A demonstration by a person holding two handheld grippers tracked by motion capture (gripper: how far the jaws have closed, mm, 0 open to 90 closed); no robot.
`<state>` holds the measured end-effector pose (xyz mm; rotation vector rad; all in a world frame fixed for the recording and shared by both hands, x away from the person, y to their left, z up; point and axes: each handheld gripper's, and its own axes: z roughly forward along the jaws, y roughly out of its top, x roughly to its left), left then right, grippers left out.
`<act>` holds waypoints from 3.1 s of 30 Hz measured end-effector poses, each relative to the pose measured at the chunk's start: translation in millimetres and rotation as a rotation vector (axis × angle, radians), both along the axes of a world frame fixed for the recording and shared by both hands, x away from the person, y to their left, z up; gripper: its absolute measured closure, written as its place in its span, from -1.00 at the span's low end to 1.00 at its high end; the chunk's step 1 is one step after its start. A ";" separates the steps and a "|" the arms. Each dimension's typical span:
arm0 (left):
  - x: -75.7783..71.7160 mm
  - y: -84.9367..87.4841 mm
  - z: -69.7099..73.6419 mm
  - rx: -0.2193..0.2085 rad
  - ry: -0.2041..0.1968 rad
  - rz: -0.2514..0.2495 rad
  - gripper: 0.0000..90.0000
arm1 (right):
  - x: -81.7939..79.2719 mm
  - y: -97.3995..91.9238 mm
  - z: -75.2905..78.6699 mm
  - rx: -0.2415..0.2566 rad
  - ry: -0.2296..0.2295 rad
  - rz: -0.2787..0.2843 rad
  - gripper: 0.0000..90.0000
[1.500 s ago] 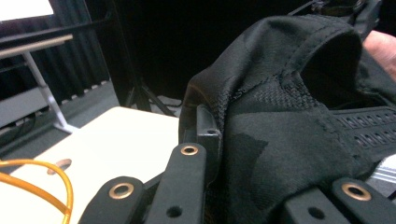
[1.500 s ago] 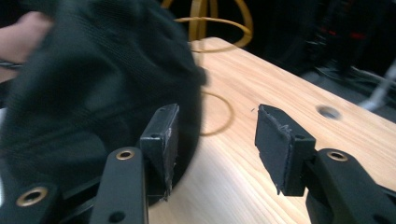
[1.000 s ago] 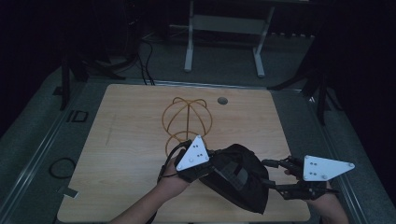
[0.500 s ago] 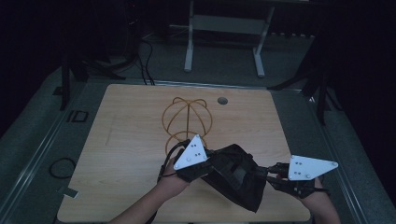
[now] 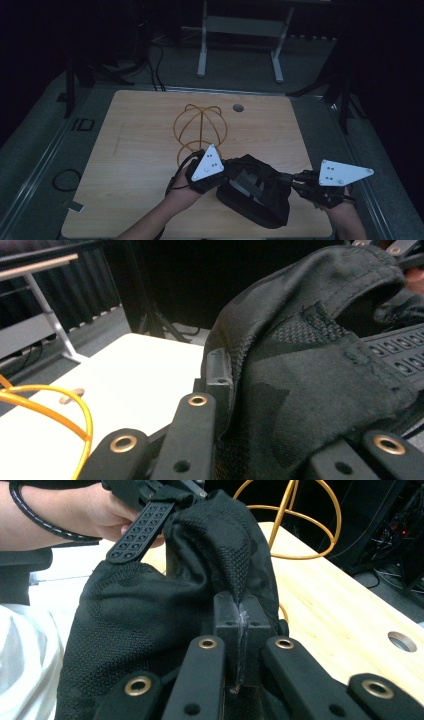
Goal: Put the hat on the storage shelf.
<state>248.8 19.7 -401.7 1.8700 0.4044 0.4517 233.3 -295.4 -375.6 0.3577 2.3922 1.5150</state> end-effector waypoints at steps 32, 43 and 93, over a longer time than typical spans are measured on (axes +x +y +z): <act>2.4 55.2 -64.5 0.015 0.125 0.213 -0.90 | 42.1 -32.6 37.4 0.131 -0.047 -0.461 0.99; -3.9 89.1 -91.2 0.008 0.148 0.313 -0.96 | 63.0 2.1 60.0 0.138 -0.088 -0.453 0.98; -15.7 128.3 -124.4 -0.082 0.231 0.404 -0.95 | 100.3 121.9 108.9 0.098 -0.169 -0.431 0.98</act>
